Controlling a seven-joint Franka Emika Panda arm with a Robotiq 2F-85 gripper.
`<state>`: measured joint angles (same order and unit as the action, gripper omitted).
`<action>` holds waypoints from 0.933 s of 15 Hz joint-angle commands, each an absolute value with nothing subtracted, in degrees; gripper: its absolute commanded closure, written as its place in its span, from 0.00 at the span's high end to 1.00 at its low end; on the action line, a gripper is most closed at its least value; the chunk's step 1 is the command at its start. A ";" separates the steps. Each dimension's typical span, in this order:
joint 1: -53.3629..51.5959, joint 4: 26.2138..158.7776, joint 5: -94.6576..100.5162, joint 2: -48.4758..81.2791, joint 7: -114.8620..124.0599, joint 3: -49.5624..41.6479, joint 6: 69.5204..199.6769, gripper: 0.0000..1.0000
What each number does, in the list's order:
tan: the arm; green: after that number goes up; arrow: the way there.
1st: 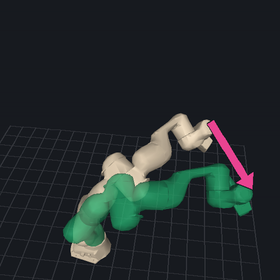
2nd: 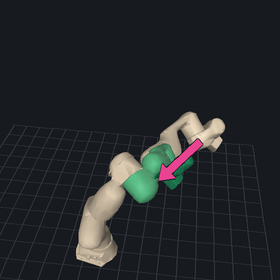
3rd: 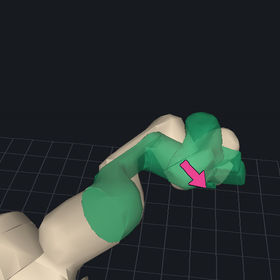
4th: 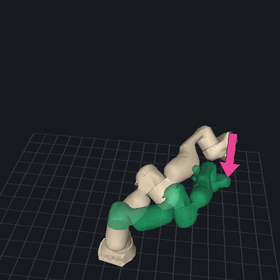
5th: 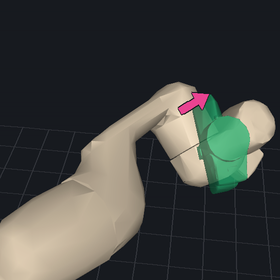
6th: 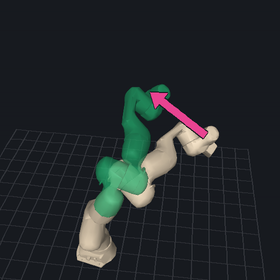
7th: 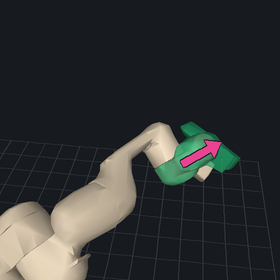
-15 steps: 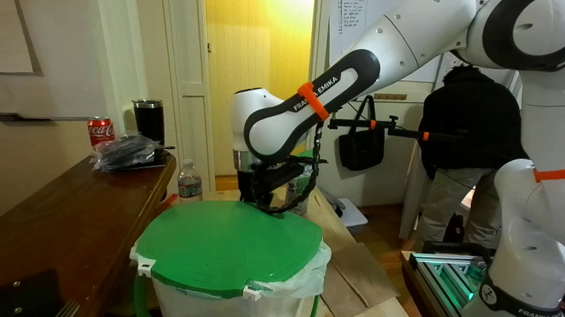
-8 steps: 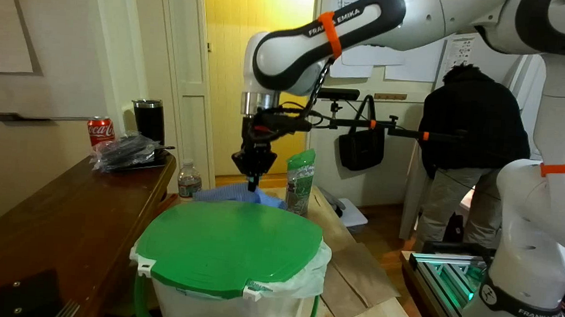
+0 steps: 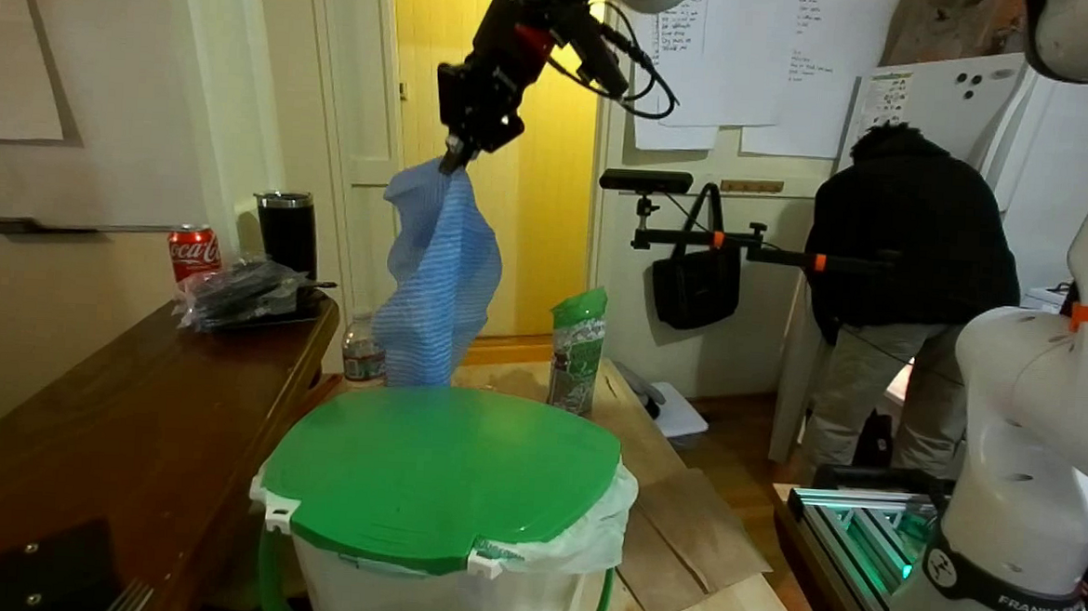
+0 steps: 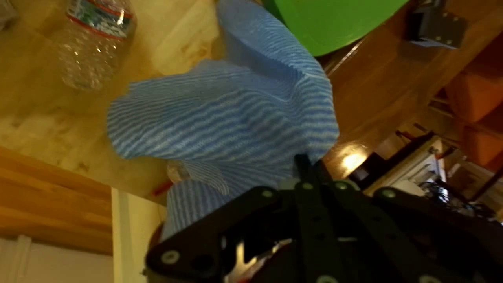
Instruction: Move the blue paper towel to the left
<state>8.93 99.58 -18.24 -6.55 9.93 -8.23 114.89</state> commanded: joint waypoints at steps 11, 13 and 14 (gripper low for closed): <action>-7.12 94.77 -24.74 -15.80 -6.14 0.52 112.92 0.00; -9.23 94.70 -27.00 -14.30 -9.27 1.19 111.90 0.00; -10.16 94.96 -28.35 -13.45 -10.89 1.60 111.73 0.00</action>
<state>-7.85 95.74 -24.27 -15.98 -5.76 1.46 114.25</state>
